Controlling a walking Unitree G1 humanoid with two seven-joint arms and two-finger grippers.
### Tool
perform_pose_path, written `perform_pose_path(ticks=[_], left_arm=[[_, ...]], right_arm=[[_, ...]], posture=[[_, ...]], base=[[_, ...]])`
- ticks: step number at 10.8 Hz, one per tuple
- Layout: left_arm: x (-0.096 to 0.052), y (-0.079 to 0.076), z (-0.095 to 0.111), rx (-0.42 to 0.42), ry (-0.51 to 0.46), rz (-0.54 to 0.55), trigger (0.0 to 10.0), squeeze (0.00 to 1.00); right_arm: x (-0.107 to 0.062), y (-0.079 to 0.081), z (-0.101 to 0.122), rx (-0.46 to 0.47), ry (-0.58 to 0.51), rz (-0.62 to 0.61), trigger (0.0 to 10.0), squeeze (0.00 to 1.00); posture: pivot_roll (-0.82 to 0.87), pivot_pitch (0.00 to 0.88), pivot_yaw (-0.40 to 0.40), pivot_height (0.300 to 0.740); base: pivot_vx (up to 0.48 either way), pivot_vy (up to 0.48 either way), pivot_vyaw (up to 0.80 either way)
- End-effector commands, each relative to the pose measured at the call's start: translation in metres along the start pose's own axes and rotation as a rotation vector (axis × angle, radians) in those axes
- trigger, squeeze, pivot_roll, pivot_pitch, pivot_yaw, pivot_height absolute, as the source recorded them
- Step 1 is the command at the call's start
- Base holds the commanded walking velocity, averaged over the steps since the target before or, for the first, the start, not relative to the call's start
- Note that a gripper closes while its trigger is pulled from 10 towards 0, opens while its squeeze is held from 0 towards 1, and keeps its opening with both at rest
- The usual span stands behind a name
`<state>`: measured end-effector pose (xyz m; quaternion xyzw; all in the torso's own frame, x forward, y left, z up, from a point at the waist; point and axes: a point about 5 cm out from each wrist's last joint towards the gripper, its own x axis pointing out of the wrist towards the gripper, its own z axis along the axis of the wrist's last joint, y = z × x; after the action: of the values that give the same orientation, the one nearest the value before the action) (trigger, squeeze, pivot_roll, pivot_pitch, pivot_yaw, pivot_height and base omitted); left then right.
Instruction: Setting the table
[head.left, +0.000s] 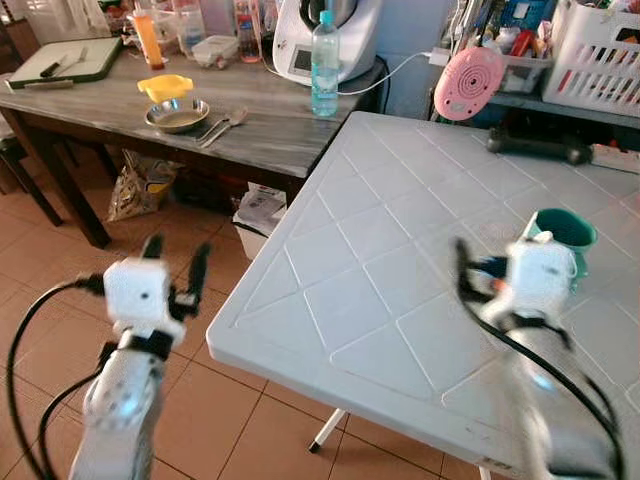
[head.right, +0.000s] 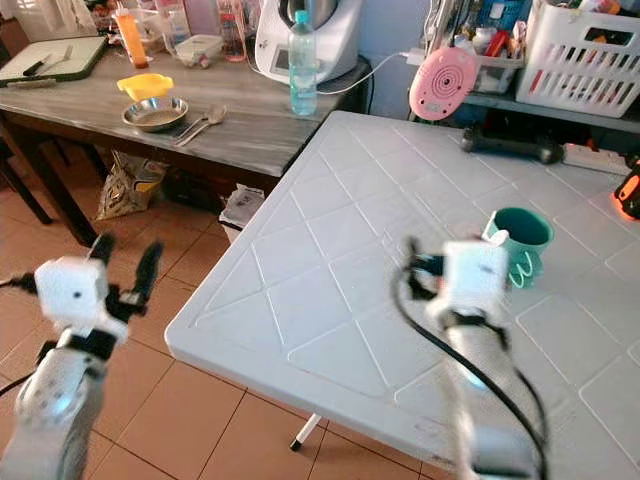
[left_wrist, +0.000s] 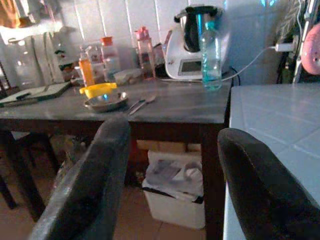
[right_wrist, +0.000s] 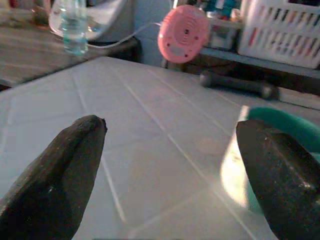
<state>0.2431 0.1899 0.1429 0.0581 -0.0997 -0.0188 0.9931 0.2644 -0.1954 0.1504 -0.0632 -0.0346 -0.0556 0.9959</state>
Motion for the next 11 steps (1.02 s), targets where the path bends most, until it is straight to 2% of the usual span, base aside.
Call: perform_pose_path(ticks=[1,3,5,7,11], left_arm=[[-0.003,0.003,0.002,0.008,0.006,-0.003,10.0,1.00],[-0.006,0.001,-0.005,0.007,0.034,-0.021,10.0,1.00],[-0.005,-0.004,-0.006,0.003,0.053,-0.033,10.0,1.00],[-0.004,-0.006,-0.006,0.007,0.061,-0.027,10.0,1.00],[-0.001,-0.008,-0.006,0.011,0.073,0.002,10.0,1.00]], right_arm=[[-0.003,-0.006,0.006,-0.011,-0.017,-0.017,10.0,1.00],[-0.012,-0.019,0.004,-0.036,-0.004,-0.025,10.0,1.00],[-0.010,-0.017,0.005,-0.032,-0.005,-0.021,10.0,1.00],[-0.005,-0.006,0.008,-0.016,-0.014,0.025,10.0,1.00],[0.003,-0.007,0.011,-0.022,-0.023,0.038,10.0,1.00]], posture=[[0.05,0.027,0.022,0.740],[0.04,0.023,0.023,0.740],[0.04,0.024,0.018,0.740],[0.05,0.024,0.005,0.740],[0.07,0.016,-0.013,0.740]], base=[[0.000,0.000,0.00],[0.000,0.000,0.00],[0.000,0.000,0.00],[0.000,0.000,0.00],[0.000,0.000,0.00]])
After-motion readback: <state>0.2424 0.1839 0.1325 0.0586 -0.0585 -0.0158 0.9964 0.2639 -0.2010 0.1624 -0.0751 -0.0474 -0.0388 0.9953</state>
